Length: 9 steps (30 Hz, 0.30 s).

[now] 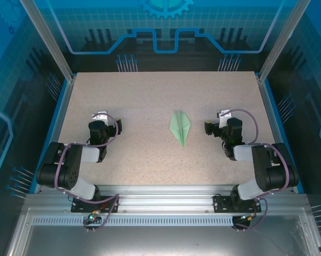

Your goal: Fold a paper plane with a square sheet of paper (pick it up from the middle)

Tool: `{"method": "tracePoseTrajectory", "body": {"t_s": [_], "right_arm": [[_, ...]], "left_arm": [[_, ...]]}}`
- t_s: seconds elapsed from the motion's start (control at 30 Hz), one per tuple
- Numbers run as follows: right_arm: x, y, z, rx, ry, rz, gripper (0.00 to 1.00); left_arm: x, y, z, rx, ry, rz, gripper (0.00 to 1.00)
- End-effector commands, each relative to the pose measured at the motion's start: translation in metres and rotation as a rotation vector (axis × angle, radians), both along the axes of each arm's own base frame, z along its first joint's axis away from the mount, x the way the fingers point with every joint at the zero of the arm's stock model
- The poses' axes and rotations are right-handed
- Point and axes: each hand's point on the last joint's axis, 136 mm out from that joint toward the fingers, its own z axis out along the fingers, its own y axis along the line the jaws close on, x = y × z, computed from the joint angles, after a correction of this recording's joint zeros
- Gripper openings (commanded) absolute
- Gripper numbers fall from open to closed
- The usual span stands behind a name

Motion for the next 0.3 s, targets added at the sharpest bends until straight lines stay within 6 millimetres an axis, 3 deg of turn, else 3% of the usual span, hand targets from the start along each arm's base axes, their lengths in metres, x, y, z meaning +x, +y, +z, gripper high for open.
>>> {"method": "tracePoseTrajectory", "body": {"t_s": [0.0, 0.27], "right_arm": [[0.0096, -0.0042, 0.0152, 0.001, -0.054, -0.004, 0.99], [0.0095, -0.0043, 0.0151, 0.001, -0.054, -0.004, 0.99]], "left_arm": [[0.0094, -0.0007, 0.0158, -0.012, -0.055, -0.010, 0.99], [0.0092, -0.0008, 0.0154, -0.013, -0.054, -0.012, 0.98]]}}
